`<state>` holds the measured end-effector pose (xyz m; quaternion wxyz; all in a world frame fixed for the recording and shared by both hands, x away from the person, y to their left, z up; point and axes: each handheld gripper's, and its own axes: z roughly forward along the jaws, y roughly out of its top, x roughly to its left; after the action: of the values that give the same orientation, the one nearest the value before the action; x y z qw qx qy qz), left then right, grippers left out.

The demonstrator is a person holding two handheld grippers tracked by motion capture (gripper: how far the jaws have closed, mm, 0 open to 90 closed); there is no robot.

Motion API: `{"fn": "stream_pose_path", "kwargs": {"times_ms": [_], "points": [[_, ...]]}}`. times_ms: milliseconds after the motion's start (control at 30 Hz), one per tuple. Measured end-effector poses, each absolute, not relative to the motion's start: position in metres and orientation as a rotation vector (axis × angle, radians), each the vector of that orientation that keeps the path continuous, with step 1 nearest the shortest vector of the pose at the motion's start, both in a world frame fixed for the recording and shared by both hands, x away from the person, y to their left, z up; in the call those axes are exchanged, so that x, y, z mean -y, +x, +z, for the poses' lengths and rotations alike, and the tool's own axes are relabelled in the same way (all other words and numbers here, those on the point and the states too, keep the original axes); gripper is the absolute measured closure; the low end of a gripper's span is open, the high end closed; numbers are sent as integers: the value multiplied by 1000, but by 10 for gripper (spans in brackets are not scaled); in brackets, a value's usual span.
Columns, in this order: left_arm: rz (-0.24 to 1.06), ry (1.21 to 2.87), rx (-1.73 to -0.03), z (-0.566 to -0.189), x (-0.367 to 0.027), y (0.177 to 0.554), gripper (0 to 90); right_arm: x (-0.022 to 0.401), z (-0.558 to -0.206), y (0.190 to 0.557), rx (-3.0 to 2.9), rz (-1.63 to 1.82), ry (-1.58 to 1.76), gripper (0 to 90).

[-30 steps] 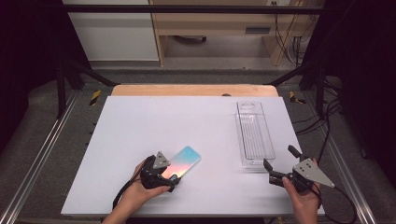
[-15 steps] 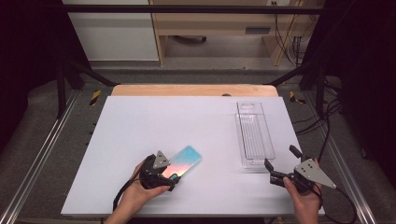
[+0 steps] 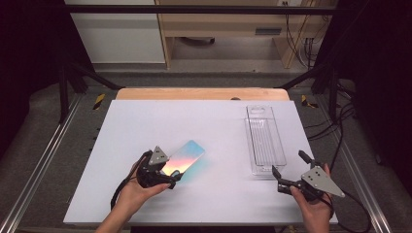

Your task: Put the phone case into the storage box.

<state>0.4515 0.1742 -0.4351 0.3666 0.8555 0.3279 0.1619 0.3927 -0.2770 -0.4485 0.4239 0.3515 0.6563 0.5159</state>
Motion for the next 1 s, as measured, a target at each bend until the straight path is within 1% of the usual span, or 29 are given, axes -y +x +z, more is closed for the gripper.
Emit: {"fn": "stream_pose_path", "kwargs": {"times_ms": [267,567,767,1000], "points": [[425,2180,-829,-408,-178,456,170,242,-427,388,-1672,1220,757,25],[409,2190,-800,-383,-177,459,170,169,-406,392,-1807,1072,481,43],[420,2210,-763,-365,-174,459,170,129,-401,401,-1886,966,296,56],[420,2221,-745,-349,-173,458,170,102,-398,406,-1910,891,175,72]]}}
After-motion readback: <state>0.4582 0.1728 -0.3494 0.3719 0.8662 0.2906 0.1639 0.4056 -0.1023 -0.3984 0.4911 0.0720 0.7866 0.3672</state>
